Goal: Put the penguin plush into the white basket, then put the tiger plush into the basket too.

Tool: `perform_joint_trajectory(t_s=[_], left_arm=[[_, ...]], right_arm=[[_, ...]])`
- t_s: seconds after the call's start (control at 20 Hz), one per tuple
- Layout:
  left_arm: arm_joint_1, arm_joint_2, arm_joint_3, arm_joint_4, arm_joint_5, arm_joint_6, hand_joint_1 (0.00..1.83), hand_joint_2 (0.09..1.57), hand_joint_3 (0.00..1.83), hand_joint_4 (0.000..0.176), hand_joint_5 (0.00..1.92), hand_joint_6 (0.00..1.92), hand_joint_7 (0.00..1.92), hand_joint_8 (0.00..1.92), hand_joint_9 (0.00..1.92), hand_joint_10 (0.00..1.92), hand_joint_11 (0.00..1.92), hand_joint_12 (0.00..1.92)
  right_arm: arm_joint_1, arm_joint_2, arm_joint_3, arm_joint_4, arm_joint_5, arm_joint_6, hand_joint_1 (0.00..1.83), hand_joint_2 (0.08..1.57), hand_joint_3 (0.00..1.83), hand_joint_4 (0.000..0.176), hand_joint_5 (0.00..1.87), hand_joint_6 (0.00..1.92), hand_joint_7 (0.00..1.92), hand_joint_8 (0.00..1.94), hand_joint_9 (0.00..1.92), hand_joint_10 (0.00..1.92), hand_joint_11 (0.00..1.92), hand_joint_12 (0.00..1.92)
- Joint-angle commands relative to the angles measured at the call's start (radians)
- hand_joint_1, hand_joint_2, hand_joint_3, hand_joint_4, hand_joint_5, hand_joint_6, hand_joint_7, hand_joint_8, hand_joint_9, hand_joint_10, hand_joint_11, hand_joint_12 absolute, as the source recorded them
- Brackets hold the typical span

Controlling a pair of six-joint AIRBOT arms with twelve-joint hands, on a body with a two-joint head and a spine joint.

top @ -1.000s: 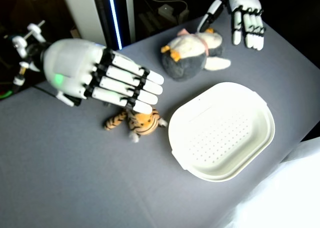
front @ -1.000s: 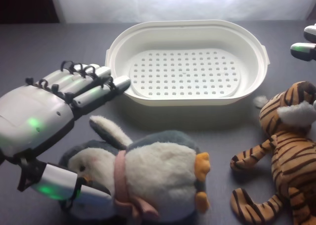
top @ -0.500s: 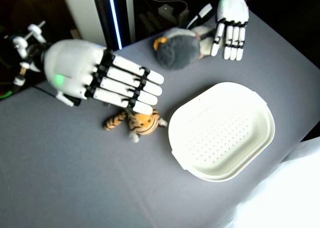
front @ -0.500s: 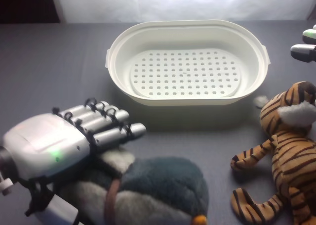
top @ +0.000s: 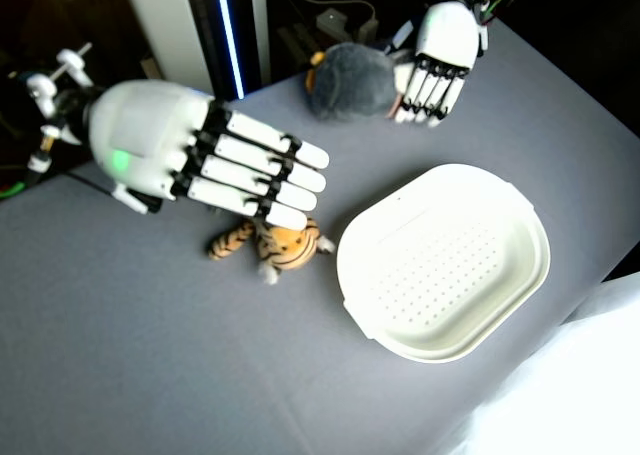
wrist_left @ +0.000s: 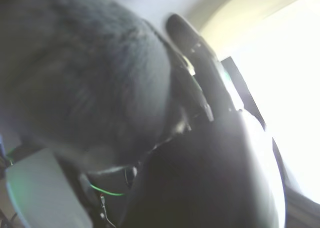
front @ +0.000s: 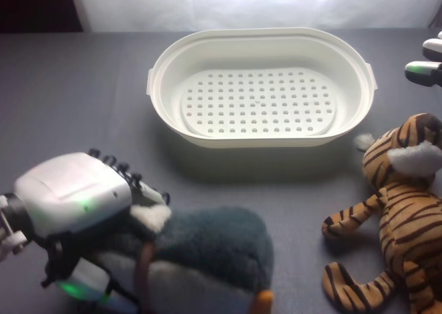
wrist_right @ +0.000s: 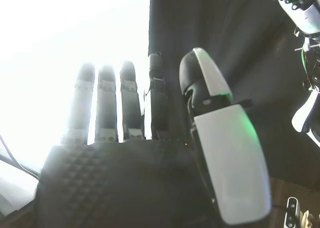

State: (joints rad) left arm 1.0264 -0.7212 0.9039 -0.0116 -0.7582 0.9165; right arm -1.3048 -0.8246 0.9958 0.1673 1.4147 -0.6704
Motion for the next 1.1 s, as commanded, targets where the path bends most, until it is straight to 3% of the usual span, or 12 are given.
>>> perform_joint_trajectory(t_s=[0.0,0.15,0.2,0.25,0.35,0.4,0.5,0.6,0.8,0.95,1.0,1.05], left_arm=[[-0.012,0.010,0.002,-0.008,-0.168,0.007,1.21,1.02,0.00,0.000,1.21,0.57,1.04,1.30,1.10,1.92,1.16,1.92],[-0.020,0.025,0.008,-0.066,-0.293,0.007,1.29,1.05,0.00,0.000,1.31,0.11,1.08,1.10,1.18,1.78,1.23,1.92],[-0.025,0.025,0.016,-0.097,-0.342,0.008,1.30,1.02,0.00,0.000,1.24,0.43,1.16,0.82,1.21,1.86,1.31,1.92],[-0.030,0.020,0.022,-0.126,-0.367,0.026,1.24,1.00,0.00,0.000,1.29,0.40,1.04,1.51,1.18,1.91,1.29,1.92],[-0.072,-0.010,0.042,-0.205,-0.371,0.124,1.27,1.04,0.00,0.000,1.15,0.65,1.07,1.02,1.09,1.66,1.08,1.86],[-0.094,-0.026,0.061,-0.222,-0.357,0.139,1.23,1.01,0.00,0.000,1.26,0.49,1.16,1.12,1.13,1.80,1.14,1.91],[-0.164,-0.081,0.129,-0.257,-0.304,0.142,1.30,1.02,0.00,0.000,1.31,0.19,1.21,0.84,1.05,1.07,0.80,1.56],[-0.226,-0.135,0.197,-0.289,-0.244,0.143,1.30,1.01,0.00,0.000,1.17,0.51,1.33,0.53,1.23,0.52,0.87,1.22],[-0.341,-0.219,0.299,-0.340,-0.132,0.198,1.29,1.02,0.00,0.000,1.15,0.57,1.26,0.66,1.15,0.94,0.98,1.53],[-0.388,-0.254,0.350,-0.347,-0.043,0.222,1.27,1.05,0.00,0.000,1.06,0.72,1.19,0.79,1.10,0.50,0.63,1.38],[-0.390,-0.257,0.355,-0.351,-0.035,0.224,1.20,1.06,0.00,0.000,1.09,0.77,1.06,0.38,1.02,0.41,0.62,1.31],[-0.391,-0.257,0.356,-0.359,-0.033,0.233,1.14,0.97,0.00,0.000,0.87,0.26,0.90,0.14,0.87,0.27,0.48,1.24]], right_arm=[[0.010,0.004,0.005,0.013,0.127,0.007,0.78,1.34,0.01,0.039,0.46,0.00,0.27,0.00,0.22,0.01,0.19,0.09],[0.010,0.004,0.005,0.014,0.127,0.007,0.81,1.35,0.00,0.027,0.46,0.00,0.27,0.00,0.21,0.00,0.18,0.07],[0.010,0.004,0.005,0.014,0.127,0.007,0.81,1.34,0.00,0.025,0.46,0.00,0.28,0.00,0.21,0.00,0.18,0.07],[0.011,0.004,0.005,0.014,0.127,0.007,0.81,1.34,0.00,0.025,0.46,0.00,0.28,0.00,0.21,0.00,0.18,0.07],[0.013,0.004,0.005,0.014,0.127,0.007,0.84,1.34,0.00,0.016,0.46,0.00,0.29,0.00,0.22,0.01,0.19,0.07],[0.013,0.004,0.006,0.014,0.127,0.007,0.82,1.34,0.00,0.021,0.46,0.00,0.29,0.00,0.23,0.01,0.20,0.07],[0.012,0.004,0.009,0.014,0.127,0.007,0.83,1.34,0.00,0.022,0.46,0.00,0.30,0.00,0.22,0.00,0.19,0.06],[0.012,0.004,0.010,0.014,0.127,0.007,0.86,1.33,0.00,0.010,0.46,0.00,0.30,0.00,0.23,0.00,0.21,0.07],[0.014,0.004,0.013,0.014,0.128,0.007,0.90,1.33,0.00,0.018,0.44,0.00,0.29,0.00,0.24,0.00,0.24,0.07],[0.014,0.004,0.014,0.013,0.128,0.007,0.88,1.34,0.00,0.032,0.44,0.00,0.29,0.00,0.22,0.00,0.21,0.05],[0.014,0.004,0.014,0.013,0.128,0.007,0.87,1.34,0.00,0.028,0.44,0.00,0.29,0.00,0.23,0.00,0.21,0.05],[0.014,0.004,0.014,0.013,0.128,0.007,0.85,1.34,0.00,0.030,0.45,0.00,0.30,0.00,0.22,0.00,0.21,0.04]])
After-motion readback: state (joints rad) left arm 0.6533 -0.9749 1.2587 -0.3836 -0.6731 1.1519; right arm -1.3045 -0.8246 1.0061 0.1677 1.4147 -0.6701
